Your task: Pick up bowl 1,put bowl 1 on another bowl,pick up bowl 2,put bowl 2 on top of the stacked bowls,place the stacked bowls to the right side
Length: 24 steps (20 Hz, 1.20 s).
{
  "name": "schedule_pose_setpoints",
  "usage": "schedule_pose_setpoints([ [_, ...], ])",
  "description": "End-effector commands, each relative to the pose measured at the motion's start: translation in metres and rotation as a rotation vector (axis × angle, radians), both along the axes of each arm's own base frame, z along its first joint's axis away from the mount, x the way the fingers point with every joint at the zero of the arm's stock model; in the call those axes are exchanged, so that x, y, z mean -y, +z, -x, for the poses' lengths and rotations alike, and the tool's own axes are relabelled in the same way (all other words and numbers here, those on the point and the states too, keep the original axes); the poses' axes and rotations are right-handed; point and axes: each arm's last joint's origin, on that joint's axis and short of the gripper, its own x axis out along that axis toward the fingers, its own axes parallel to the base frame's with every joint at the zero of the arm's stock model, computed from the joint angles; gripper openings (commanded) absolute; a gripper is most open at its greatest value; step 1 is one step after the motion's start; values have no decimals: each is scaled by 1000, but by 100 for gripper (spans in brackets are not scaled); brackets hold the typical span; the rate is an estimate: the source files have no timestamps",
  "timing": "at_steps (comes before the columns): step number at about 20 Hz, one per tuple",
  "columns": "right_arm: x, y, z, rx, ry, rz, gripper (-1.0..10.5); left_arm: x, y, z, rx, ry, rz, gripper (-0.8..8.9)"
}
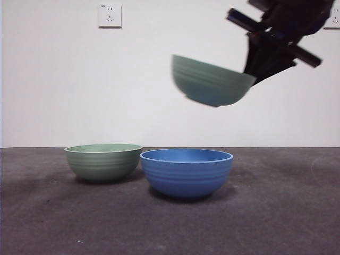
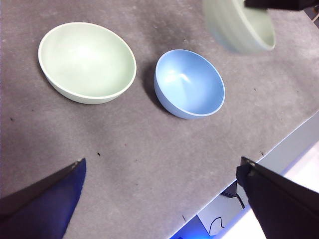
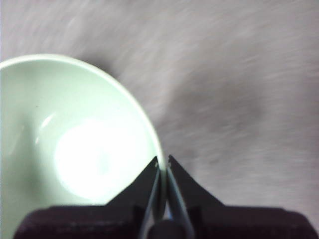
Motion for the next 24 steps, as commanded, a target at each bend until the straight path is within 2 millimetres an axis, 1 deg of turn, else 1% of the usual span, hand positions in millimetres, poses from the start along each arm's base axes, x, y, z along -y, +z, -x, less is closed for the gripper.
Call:
schedule_pose_setpoints([
  [1,-19,-17,0,-36,37,55,-12,0,0,-1,6,3,5,533],
  [4,-41,-43,-3,-95,81,127,-12,0,0,-1,6,3,5,533],
  [6,-50,-57,-5,-124,86,172,-12,0,0,-1,5,3,5,533],
  [8,-54,-67,-6,-133,81,223,-11,0,0,-1,5,3,5,533],
  [18,-56,-76,-5,-179,100,254,14,0,0,-1,6,3,5,533],
  [20,-58,-76,-4,-168,105,249,170,0,0,-1,6,4,4,533],
  [21,-59,-75,-5,-160,107,243,221,0,0,-1,7,4,4,533],
  [24,-62,-74,-5,-148,115,233,226,0,0,-1,7,4,4,533],
])
